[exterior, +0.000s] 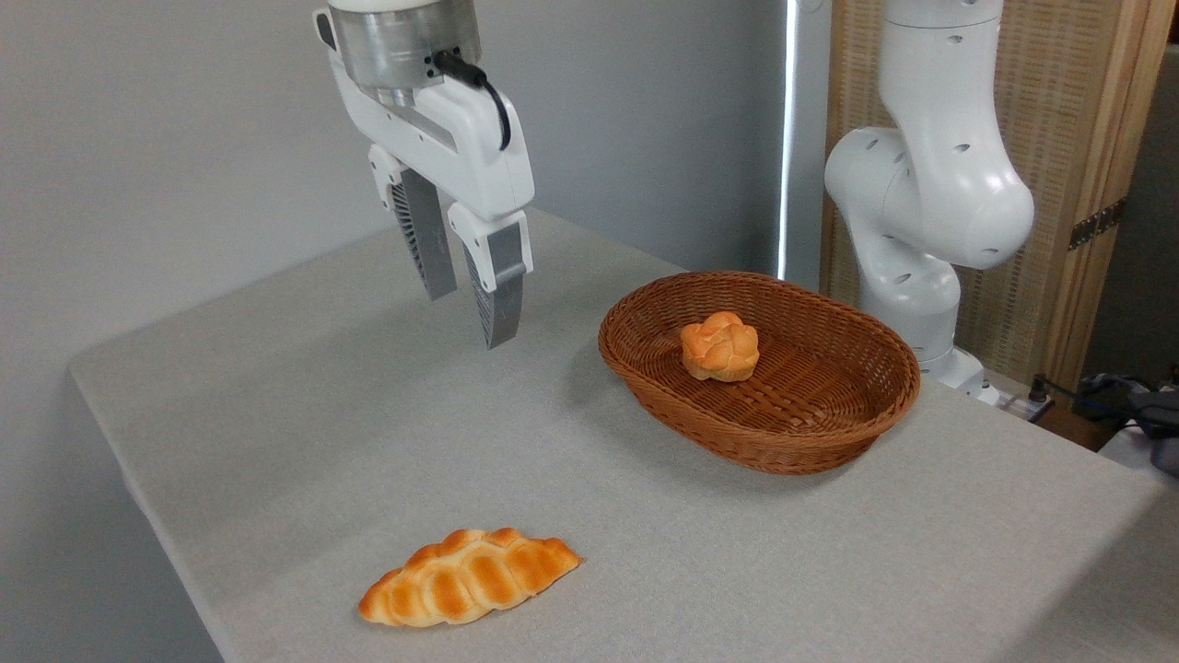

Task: Put bread into the basket

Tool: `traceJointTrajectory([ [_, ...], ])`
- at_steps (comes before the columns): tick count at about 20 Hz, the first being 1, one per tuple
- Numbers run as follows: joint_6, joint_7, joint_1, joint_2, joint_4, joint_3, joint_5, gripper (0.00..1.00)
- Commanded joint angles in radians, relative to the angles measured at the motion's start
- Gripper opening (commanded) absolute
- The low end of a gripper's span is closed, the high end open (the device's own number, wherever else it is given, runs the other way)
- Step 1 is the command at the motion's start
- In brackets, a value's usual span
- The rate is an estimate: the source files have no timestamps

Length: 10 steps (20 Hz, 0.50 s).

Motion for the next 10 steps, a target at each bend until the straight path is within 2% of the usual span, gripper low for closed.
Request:
traceJointTrajectory([
  [1, 0.01, -0.051, 0.07, 0.01, 0.024, -0.132, 0.079, 1.0],
  [2, 0.013, -0.048, 0.07, 0.01, 0.024, -0.143, 0.11, 1.0],
  [10, 0.013, -0.043, 0.072, 0.009, 0.024, -0.144, 0.109, 1.0],
])
